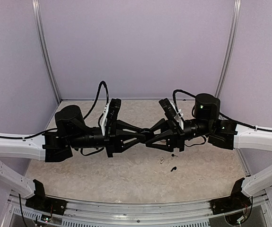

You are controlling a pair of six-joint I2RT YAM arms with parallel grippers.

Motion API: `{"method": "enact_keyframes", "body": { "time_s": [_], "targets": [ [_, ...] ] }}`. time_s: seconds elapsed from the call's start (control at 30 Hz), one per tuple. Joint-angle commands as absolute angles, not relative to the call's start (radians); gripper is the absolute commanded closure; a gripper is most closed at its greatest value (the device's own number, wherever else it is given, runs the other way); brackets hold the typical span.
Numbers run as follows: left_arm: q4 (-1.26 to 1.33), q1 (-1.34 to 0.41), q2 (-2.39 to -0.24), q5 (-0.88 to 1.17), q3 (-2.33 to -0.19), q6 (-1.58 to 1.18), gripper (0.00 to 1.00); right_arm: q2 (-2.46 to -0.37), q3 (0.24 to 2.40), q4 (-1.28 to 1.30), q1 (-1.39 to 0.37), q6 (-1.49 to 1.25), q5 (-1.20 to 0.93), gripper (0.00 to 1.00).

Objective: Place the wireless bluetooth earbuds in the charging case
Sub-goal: Pass from the left arm to the right

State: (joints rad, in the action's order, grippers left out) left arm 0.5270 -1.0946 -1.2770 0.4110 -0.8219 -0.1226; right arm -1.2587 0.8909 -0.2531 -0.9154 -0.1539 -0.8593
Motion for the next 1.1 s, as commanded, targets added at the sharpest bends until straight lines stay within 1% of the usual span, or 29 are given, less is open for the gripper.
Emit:
{"method": "enact_keyframes", "body": {
  "time_s": [0.0, 0.2, 0.27, 0.37, 0.43, 0.47, 0.6, 0.7, 0.87, 1.07],
  "targets": [
    [0.551, -1.095, -1.285, 0.407, -0.851, -0.108, 0.92, -1.249, 0.891, -0.274, -0.926, -0.165, -0.879, 0.63],
    [0.552, -1.097, -1.287, 0.405, -0.848, -0.103, 0.91, -1.249, 0.891, -0.281, -0.927, -0.171, -0.885, 0.71],
    [0.547, -1.095, -1.287, 0.398, -0.846, -0.101, 0.87, -1.249, 0.89, -0.284, -0.926, -0.173, -0.889, 0.75],
    [0.538, -1.094, -1.282, 0.387, -0.845, -0.102, 0.76, -1.248, 0.888, -0.281, -0.925, -0.175, -0.886, 0.8],
    [0.53, -1.089, -1.274, 0.379, -0.843, -0.109, 0.64, -1.246, 0.886, -0.276, -0.924, -0.174, -0.881, 0.82],
    [0.528, -1.086, -1.271, 0.378, -0.84, -0.111, 0.6, -1.244, 0.886, -0.267, -0.924, -0.169, -0.873, 0.83],
    [0.516, -1.073, -1.251, 0.366, -0.837, -0.12, 0.51, -1.239, 0.889, -0.222, -0.921, -0.146, -0.842, 0.86],
    [0.498, -1.07, -1.249, 0.355, -0.847, -0.115, 0.49, -1.24, 0.891, -0.199, -0.921, -0.13, -0.829, 0.87],
    [0.465, -1.069, -1.272, 0.323, -0.874, -0.114, 0.51, -1.235, 0.894, -0.179, -0.92, -0.113, -0.824, 0.9],
    [0.451, -1.051, -1.282, 0.271, -0.886, -0.128, 0.52, -1.232, 0.9, -0.142, -0.92, -0.081, -0.825, 0.97]
  ]
}}
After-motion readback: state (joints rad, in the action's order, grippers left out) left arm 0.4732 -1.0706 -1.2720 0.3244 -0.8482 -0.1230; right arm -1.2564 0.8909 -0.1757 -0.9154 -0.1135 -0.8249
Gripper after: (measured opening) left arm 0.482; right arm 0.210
